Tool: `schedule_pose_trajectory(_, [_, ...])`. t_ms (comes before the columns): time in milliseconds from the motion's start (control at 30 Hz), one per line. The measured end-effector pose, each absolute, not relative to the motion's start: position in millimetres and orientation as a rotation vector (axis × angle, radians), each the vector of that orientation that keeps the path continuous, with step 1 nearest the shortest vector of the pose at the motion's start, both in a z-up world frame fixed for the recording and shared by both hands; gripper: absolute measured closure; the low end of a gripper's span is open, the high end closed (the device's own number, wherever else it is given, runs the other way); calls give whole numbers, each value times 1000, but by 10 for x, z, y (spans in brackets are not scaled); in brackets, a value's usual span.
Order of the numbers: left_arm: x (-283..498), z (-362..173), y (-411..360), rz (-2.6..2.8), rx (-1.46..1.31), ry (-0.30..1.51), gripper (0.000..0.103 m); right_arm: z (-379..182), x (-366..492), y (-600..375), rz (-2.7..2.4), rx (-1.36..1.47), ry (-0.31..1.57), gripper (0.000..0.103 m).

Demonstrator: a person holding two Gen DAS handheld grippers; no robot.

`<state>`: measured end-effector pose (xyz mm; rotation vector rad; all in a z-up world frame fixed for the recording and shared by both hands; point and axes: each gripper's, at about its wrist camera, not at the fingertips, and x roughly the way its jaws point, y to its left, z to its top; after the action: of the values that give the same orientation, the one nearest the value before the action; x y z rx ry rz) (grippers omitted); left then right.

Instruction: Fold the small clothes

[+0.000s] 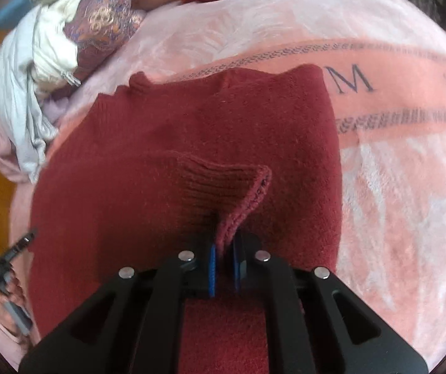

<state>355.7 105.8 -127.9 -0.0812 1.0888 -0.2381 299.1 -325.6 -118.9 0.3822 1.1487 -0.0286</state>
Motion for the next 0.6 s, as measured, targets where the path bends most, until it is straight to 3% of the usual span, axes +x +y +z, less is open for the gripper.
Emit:
schedule_pose_trajectory(100, [3461, -1155, 1010, -222, 2, 1049, 56, -1060, 2916, -3293, -11, 403, 1148, 76])
schedule_pose_trajectory(133, [3424, -1122, 1014, -229, 8, 1041, 36, -1038, 2885, -3307, -2, 409, 1155, 64])
schedule_pose_trajectory(167, [3366, -1082, 1013, -239, 6, 1031, 26, -1013, 2847, -3321, 3, 415, 1166, 58])
schedule_pose_trajectory(267, [3237, -1053, 961, -281, -15, 1041, 21, -962, 2764, -3355, 28, 437, 1184, 57])
schedule_pose_trajectory(333, [3243, -1096, 878, -286, -19, 1062, 21, -986, 2767, -3366, 38, 457, 1201, 59])
schedule_pose_trajectory(400, [3269, -1136, 838, -280, -25, 1071, 34, -1037, 2771, -3368, 66, 483, 1224, 75])
schedule_pose_trajectory(433, [3291, -1170, 828, -265, -36, 1081, 46, -1062, 2772, -3366, 69, 483, 1233, 92])
schedule_pose_trajectory(533, [3307, -1208, 888, -216, -49, 1089, 63, -1082, 2768, -3386, 38, 440, 1235, 94])
schedule_pose_trajectory(600, [3322, -1242, 905, -204, -27, 1093, 65, -1215, 2766, -3442, 11, 476, 1260, 93])
